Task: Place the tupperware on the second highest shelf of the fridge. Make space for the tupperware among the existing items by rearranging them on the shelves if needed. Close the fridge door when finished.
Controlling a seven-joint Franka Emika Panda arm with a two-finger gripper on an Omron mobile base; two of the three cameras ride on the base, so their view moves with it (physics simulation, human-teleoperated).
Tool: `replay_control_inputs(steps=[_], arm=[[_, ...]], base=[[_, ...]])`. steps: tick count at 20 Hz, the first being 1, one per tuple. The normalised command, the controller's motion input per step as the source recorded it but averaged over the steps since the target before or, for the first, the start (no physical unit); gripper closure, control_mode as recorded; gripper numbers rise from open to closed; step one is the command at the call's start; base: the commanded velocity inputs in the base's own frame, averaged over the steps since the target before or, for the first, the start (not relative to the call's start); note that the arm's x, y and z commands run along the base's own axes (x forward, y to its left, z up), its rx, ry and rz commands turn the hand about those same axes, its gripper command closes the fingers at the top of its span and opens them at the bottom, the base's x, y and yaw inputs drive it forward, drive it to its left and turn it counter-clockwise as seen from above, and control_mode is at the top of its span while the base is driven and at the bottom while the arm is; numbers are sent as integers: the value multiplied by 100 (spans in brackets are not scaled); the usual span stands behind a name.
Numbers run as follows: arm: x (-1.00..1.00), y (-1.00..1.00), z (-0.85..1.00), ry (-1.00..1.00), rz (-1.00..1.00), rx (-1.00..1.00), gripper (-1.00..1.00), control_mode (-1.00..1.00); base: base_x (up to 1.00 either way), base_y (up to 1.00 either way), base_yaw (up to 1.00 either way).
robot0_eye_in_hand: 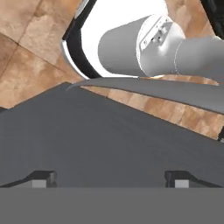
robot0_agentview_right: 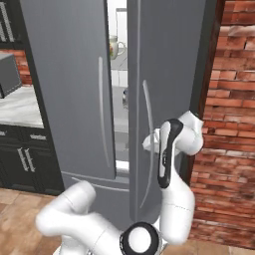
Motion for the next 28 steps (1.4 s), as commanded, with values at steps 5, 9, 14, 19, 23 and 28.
replay_control_inputs(steps=[5, 9, 14, 19, 23, 28], arm=[[21, 96, 67, -56, -11, -4, -100, -100], [68, 62, 60, -42, -18, 0, -100, -100], [87, 35, 24, -44, -20, 6, -100, -100], [100, 48, 0, -58, -25, 9, -100, -100], [100, 78, 0, -55, -28, 4, -100, -100], [92, 100, -6, -43, -31, -2, -100, -100]], base=[[0, 0, 0], [0, 0, 0], [0, 0, 0], [0, 0, 0], [0, 0, 0], [0, 0, 0]])
